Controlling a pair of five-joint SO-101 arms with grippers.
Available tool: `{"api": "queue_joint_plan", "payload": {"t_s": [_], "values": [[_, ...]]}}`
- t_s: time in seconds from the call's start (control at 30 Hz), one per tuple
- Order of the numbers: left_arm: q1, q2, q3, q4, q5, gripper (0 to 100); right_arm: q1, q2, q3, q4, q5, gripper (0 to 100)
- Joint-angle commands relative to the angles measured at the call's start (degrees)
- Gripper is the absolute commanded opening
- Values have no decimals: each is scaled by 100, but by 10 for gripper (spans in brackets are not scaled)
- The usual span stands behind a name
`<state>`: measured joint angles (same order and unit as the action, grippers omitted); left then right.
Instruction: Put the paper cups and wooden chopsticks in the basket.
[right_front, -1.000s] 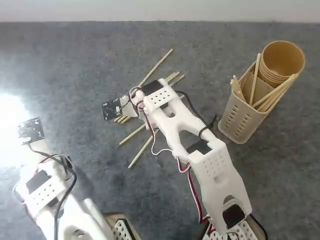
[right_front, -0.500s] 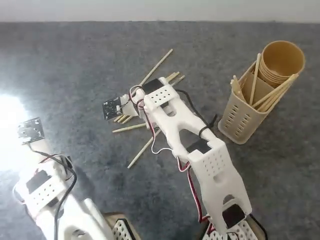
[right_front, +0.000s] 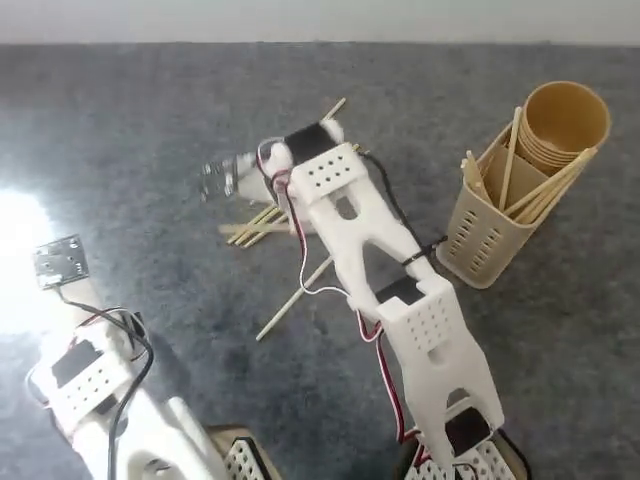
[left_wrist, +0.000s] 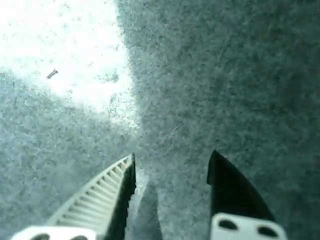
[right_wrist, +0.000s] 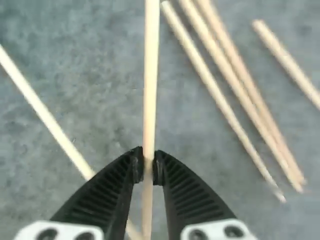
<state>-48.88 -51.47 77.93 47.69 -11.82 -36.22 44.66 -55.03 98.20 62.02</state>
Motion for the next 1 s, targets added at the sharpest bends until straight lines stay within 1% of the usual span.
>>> {"api": "queue_joint_plan", "payload": {"t_s": [0.0, 0.13, 0.3, 0.43, 0.53, 0.6, 0.7, 0.8, 0.97], "values": [[44, -132, -22, -132, 62, 224, 13, -716, -1266, 479, -554, 9], [44, -132, -22, -132, 62, 224, -4, -1182, -1855, 479, -1345, 9], [44, -132, 13, -132, 53, 224, -92, -1974, -2338, 470, -1987, 9], [44, -132, 13, -132, 44, 224, -40, -2782, -2382, 488, -2505, 9], [44, -132, 13, -132, 44, 224, 154, -3424, -2374, 497, -2919, 9], [44, -132, 13, -132, 44, 224, 470, -3793, -2374, 497, -3121, 9], [53, -132, 22, -141, 44, 224, 1165, -4207, -2382, 470, -3402, 9], [176, -132, 40, -141, 35, 224, 1807, -4462, -2418, 453, -3402, 9], [185, -132, 40, -141, 35, 224, 2668, -4611, -2426, 295, -3490, 9]]}}
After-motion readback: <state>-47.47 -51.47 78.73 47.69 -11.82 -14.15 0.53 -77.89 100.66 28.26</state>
